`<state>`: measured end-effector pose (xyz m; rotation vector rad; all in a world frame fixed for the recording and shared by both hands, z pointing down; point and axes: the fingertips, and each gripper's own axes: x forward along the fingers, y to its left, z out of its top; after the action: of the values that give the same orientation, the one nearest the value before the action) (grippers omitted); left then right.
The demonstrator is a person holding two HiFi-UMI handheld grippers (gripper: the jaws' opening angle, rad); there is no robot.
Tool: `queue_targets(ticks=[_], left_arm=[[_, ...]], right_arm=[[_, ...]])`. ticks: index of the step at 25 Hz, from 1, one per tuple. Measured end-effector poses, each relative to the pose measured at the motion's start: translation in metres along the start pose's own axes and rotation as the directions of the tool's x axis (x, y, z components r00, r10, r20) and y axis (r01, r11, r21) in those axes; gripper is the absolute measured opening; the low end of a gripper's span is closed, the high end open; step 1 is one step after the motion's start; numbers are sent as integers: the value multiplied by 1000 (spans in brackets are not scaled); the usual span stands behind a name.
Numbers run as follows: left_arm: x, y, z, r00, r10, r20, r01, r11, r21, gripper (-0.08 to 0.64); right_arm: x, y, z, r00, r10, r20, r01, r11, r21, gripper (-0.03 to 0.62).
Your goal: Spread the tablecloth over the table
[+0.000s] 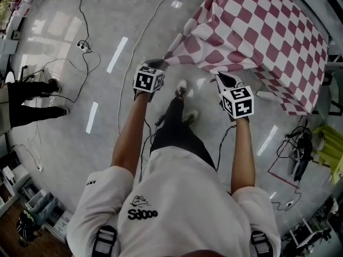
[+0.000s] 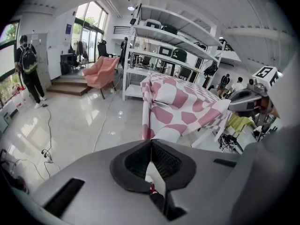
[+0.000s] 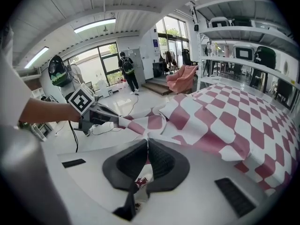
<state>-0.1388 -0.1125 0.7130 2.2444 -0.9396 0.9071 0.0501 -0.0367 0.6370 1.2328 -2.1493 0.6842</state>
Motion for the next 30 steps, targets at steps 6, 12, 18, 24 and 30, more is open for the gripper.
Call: queue_targets(ticks=[6, 12, 18, 24, 30], left_arm=[[0, 16, -9, 999, 52, 17, -52, 999, 12, 31], [6, 20, -16, 998, 64, -21, -63, 998, 32, 156], [11, -1, -12, 1000, 23, -20, -22, 999, 49, 144], [13, -18, 23, 999, -16, 31, 13, 996, 92, 94], [7, -46, 90, 991, -83, 104, 66, 985, 161, 54]], right_arm=[[-5, 10, -15, 1000, -21, 1, 21, 999, -25, 29], [-10, 19, -16, 1000, -3, 10, 3, 1000, -18, 127], [-17, 7, -15, 999, -34, 20, 34, 999, -5, 135], [-34, -20, 0, 990, -127, 61, 125, 992, 30, 114], [-68, -62, 36, 954, -256, 155, 240, 964, 113, 73]])
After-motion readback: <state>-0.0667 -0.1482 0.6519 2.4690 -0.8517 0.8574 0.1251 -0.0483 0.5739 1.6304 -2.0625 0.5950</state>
